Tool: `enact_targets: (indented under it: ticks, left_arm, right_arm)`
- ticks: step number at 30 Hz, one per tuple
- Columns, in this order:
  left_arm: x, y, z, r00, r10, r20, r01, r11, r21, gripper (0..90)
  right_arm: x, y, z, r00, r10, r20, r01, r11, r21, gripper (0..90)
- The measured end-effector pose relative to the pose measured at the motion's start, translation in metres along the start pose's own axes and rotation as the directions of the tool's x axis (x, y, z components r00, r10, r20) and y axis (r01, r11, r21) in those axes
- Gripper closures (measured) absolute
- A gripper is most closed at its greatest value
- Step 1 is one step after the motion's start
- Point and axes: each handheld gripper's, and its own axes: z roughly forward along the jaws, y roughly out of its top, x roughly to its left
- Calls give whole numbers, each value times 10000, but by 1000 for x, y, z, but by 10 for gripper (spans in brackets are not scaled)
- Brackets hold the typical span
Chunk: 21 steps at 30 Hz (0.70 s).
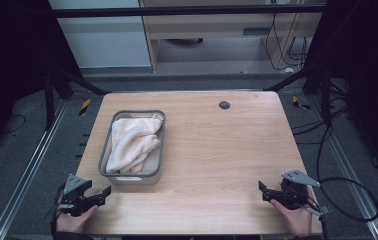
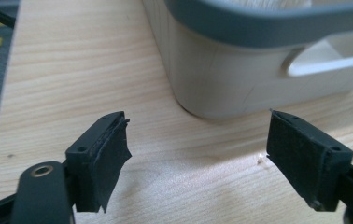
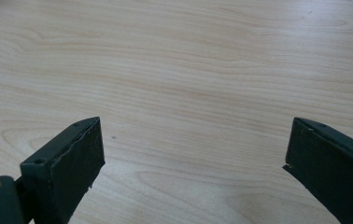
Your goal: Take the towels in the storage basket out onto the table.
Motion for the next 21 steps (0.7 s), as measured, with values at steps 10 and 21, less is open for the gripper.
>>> enact_targets:
  ticks: [10,21]
  left_arm:
    - [2,9,-16,9992,-401,55,403,9968,-688,213]
    - [1,17,-24,9975,-628,314,655,9933,-955,245]
  right_arm:
    - [6,-1,1,9990,-349,-277,354,9992,193,68]
    - [7,-1,1,9987,-370,-347,376,9992,165,71]
